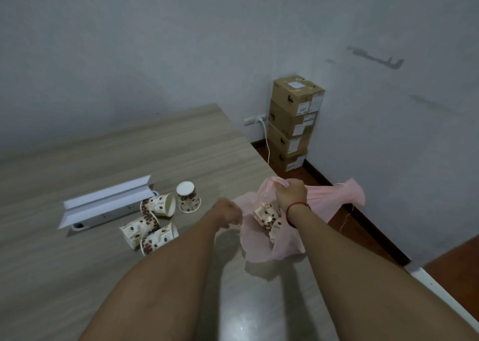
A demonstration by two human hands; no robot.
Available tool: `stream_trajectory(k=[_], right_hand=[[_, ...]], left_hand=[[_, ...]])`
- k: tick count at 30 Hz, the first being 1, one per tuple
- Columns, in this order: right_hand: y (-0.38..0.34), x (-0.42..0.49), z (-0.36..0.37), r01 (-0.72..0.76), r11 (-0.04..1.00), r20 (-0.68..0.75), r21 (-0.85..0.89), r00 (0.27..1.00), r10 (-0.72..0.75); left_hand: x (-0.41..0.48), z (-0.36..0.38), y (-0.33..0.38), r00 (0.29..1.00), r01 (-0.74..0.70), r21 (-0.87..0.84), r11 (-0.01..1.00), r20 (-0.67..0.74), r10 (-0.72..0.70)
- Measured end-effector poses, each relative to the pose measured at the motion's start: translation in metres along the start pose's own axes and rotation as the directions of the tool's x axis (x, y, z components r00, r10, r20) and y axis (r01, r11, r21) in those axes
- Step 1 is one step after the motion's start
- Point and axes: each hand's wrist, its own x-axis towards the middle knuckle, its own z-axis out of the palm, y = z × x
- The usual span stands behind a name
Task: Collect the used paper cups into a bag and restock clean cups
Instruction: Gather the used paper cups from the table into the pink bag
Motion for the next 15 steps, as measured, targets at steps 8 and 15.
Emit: stream_trajectory(k=[8, 15], right_hand=[[-0.025, 0.01, 0.032, -0.014, 1.0, -0.006, -0.006, 1.0, 0.014], [-0.032, 0.035, 0.048, -0.047, 0.999, -0.009, -0.018, 0.999, 0.047]], left_hand=[[0.025, -0.064, -0.022, 0.904, -0.007, 0.192, 0.981, -0.419, 0.089], [0.055, -0.079, -0.029, 0.91, 0.086, 0.281, 0.956, -0.413, 0.04]])
